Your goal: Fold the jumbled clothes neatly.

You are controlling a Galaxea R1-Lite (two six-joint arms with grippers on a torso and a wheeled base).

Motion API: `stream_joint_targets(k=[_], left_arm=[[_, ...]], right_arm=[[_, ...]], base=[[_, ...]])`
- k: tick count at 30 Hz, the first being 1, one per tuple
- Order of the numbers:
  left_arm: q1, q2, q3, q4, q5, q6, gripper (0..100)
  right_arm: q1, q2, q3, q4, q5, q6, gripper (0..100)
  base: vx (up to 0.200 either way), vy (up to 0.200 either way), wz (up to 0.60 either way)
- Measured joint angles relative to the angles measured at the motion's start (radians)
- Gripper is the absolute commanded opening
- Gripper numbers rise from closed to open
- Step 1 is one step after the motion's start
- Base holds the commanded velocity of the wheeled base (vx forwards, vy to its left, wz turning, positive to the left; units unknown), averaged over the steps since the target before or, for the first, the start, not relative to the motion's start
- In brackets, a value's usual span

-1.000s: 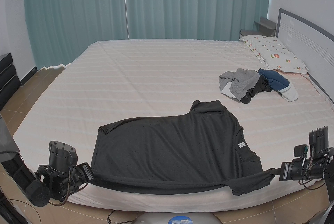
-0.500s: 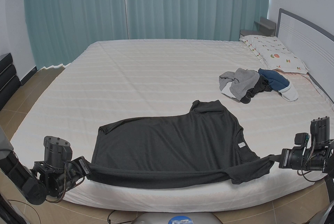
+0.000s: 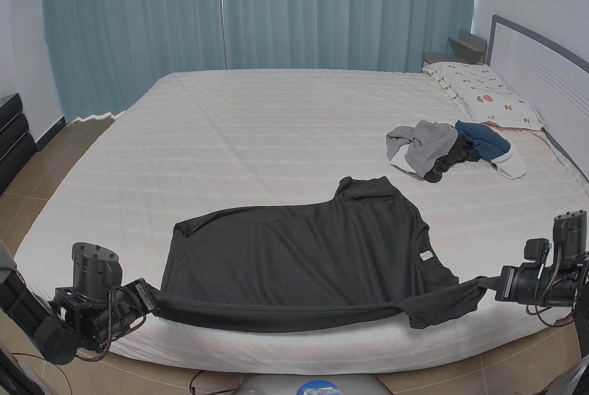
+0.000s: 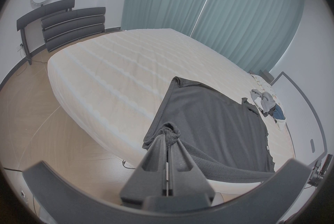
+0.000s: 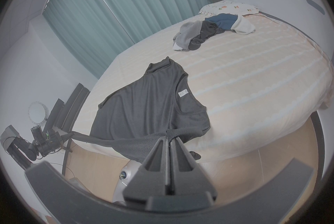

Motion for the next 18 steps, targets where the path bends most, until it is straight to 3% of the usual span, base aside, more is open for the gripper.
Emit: stream_joint_targets(k=[11, 18], left_arm=[[0.036, 0.117, -0.095, 0.002, -0.028, -0.002, 0], [0.069, 0.184, -0.151, 0.002, -0.035, -0.002, 0]], right_arm=[[0.007, 0.146, -0.106, -0.014, -0.008, 0.006, 0], [0.005, 0.239, -0.139, -0.099, -0.009, 0.012, 0]], base=[[0.000, 0.000, 0.00], [0.000, 0.000, 0.00]])
